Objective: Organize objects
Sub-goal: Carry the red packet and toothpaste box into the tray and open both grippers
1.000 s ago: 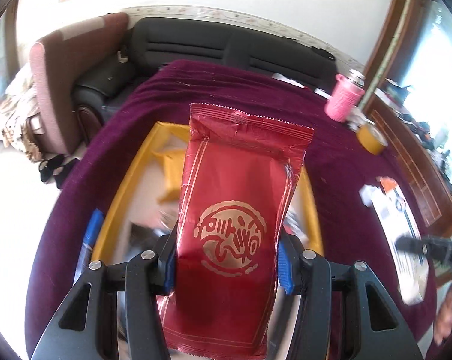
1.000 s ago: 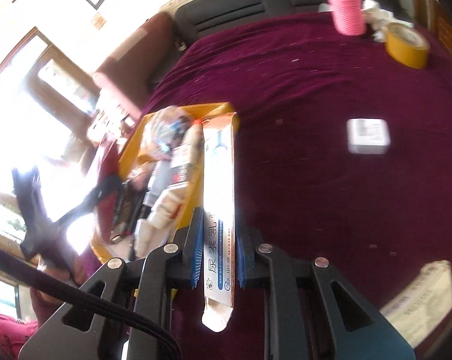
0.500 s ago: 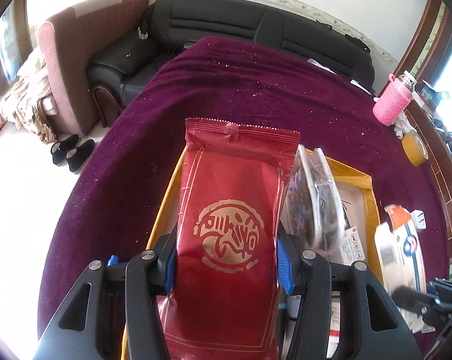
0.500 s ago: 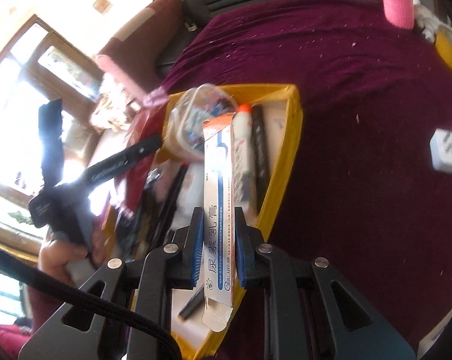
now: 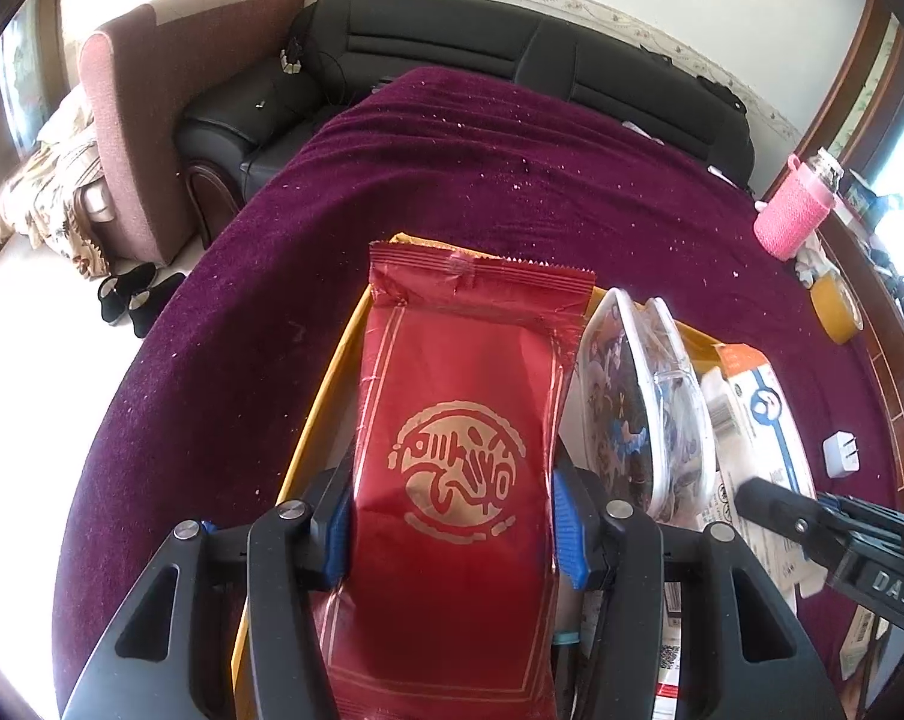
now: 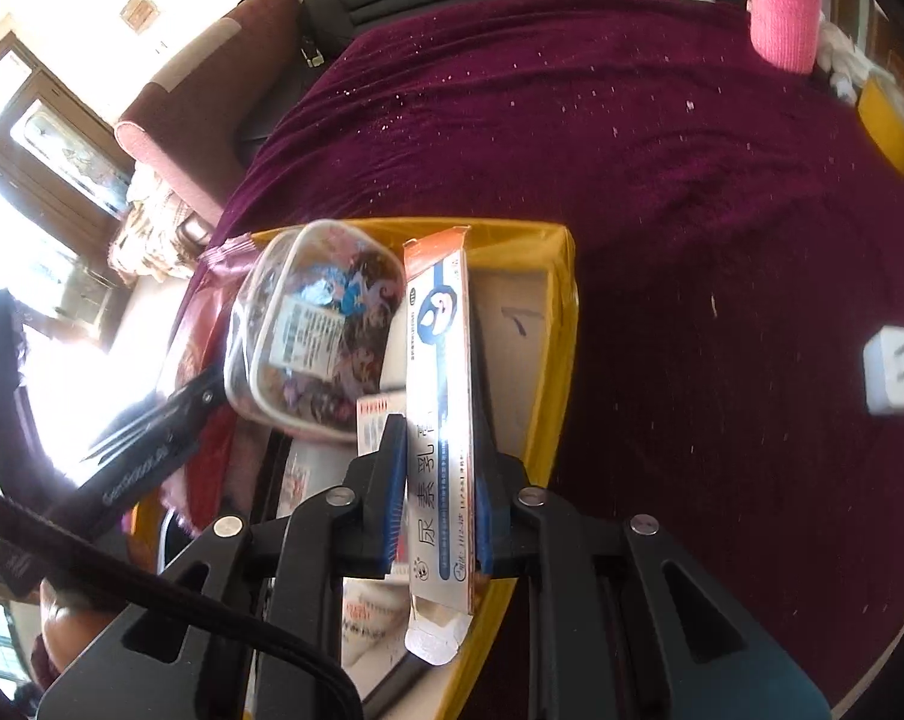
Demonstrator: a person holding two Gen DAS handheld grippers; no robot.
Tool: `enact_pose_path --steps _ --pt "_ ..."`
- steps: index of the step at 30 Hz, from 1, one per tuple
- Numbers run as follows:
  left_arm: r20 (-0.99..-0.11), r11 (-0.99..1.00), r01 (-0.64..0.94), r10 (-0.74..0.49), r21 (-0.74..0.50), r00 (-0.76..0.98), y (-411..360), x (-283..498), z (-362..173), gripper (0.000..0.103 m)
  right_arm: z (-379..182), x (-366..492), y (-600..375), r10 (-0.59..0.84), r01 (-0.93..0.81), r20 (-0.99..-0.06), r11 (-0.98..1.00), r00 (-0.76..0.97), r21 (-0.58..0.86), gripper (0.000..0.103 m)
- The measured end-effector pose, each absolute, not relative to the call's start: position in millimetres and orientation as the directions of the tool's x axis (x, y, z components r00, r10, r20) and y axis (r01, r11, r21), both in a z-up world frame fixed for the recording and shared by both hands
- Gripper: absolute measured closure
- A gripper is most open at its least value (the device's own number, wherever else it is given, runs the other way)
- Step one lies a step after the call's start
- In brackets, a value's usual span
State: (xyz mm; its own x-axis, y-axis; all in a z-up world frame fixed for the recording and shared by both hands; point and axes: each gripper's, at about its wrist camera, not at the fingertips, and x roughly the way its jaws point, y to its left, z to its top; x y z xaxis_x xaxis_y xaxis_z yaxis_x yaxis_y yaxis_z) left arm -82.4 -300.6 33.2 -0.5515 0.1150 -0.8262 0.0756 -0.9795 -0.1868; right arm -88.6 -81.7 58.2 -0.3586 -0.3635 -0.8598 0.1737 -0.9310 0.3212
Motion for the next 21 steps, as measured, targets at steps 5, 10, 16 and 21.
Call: enact_pose_path --steps 5,10,16,21 --pt "-0.792 -0.981 0.086 0.087 -0.174 -0.604 -299 -68 50 0.052 56 -93 -92 -0.288 0.188 -0.879 -0.954 -0.379 0.232 0.081" --pt "-0.727 -0.987 0.095 0.027 -0.126 -0.686 -296 -47 77 0.043 57 -94 -100 -0.225 0.204 -0.879 -0.967 -0.419 0.15 0.079" --pt "-0.662 -0.991 0.123 -0.057 -0.053 -0.747 -296 -20 101 0.039 60 -92 -104 -0.282 0.221 -0.87 -0.953 -0.405 0.206 0.072" --pt "-0.633 -0.99 0.143 -0.106 -0.008 -0.767 -297 -6 107 0.039 69 -83 -107 -0.297 0.237 -0.86 -0.948 -0.416 0.213 0.067"
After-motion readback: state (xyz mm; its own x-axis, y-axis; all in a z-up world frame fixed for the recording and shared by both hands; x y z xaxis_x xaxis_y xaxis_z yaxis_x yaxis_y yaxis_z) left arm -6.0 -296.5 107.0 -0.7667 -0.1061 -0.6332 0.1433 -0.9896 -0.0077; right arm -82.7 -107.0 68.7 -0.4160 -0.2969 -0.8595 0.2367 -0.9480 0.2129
